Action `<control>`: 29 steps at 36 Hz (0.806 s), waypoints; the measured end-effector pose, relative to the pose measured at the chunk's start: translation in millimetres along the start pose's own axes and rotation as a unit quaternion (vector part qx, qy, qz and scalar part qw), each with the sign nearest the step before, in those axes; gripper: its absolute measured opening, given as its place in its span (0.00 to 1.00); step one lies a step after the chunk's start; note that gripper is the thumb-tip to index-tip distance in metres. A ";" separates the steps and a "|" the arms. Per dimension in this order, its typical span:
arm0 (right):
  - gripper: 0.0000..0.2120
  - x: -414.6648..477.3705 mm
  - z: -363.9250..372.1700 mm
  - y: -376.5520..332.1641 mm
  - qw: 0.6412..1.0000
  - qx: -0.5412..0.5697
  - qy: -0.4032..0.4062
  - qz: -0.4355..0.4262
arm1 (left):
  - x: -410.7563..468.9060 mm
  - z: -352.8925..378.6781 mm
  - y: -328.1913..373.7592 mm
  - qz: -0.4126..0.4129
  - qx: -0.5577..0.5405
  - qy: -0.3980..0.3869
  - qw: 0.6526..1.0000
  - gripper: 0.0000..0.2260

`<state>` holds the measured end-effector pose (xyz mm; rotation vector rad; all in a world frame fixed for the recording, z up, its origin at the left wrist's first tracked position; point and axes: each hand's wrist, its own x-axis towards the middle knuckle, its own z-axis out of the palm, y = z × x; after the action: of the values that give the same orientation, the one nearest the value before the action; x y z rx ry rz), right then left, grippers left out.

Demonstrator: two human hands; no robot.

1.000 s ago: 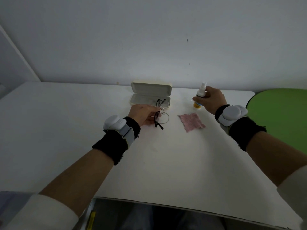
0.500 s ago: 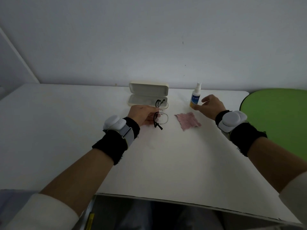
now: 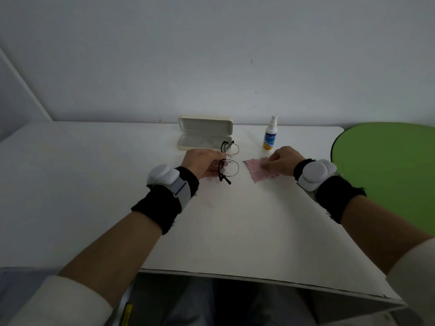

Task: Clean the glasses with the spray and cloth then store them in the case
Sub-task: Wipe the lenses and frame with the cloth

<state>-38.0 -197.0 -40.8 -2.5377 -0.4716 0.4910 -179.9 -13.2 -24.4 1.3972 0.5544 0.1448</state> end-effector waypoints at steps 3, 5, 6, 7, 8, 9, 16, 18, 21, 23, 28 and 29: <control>0.07 -0.3 0.5 -3.4 1.000 0.009 0.003 -0.008 | -0.1 0.3 -1.2 -0.002 -0.002 0.000 1.000 0.01; 0.06 -0.6 1.0 -6.2 0.999 0.029 0.012 -0.012 | 0.1 0.1 -2.3 -0.003 -0.003 0.004 1.000 0.02; 0.06 -0.2 1.4 -7.6 0.999 0.040 0.016 -0.015 | 0.4 0.1 -2.9 -0.002 -0.003 0.006 1.000 0.02; 0.08 0.3 2.2 -8.9 0.998 0.049 0.019 -0.018 | 0.9 -0.2 -3.6 -0.002 -0.002 0.008 1.000 0.03; 0.08 0.6 2.9 -10.3 0.998 0.056 0.024 -0.022 | 1.2 -0.3 -4.2 -0.001 -0.001 0.009 1.000 0.04; 0.09 0.5 3.6 -11.7 0.997 0.062 0.031 -0.028 | 1.4 -0.6 -4.7 -0.002 0.000 0.009 1.000 0.05; 0.08 -0.4 4.4 -24.8 0.994 0.092 0.031 -0.047 | 0.4 -1.7 -4.0 -0.004 -0.006 0.014 1.000 0.02; 0.11 1.0 4.1 -28.1 0.993 0.103 0.035 -0.041 | 0.4 -1.4 -2.7 -0.004 -0.006 0.011 1.000 0.02; 0.14 -0.1 4.9 -34.8 0.989 0.141 0.027 -0.036 | 0.4 -1.8 -1.7 -0.003 -0.007 0.009 1.000 0.02; 0.13 -2.0 6.6 -39.6 0.981 0.190 0.005 -0.035 | -0.4 -1.9 -1.7 -0.004 -0.007 0.006 1.000 0.02; 0.15 -4.1 10.1 -50.3 0.955 0.295 -0.022 -0.001 | -1.9 -0.9 -2.0 -0.013 -0.008 0.001 1.000 0.02; 0.15 -4.7 10.5 -52.8 0.950 0.309 -0.029 0.007 | -2.2 -0.7 -2.4 -0.016 -0.007 0.000 1.000 0.02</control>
<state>-58.8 -151.8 -19.7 -1.9265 -0.2634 0.6082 -182.7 -14.0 -26.1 1.3738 0.5739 0.1218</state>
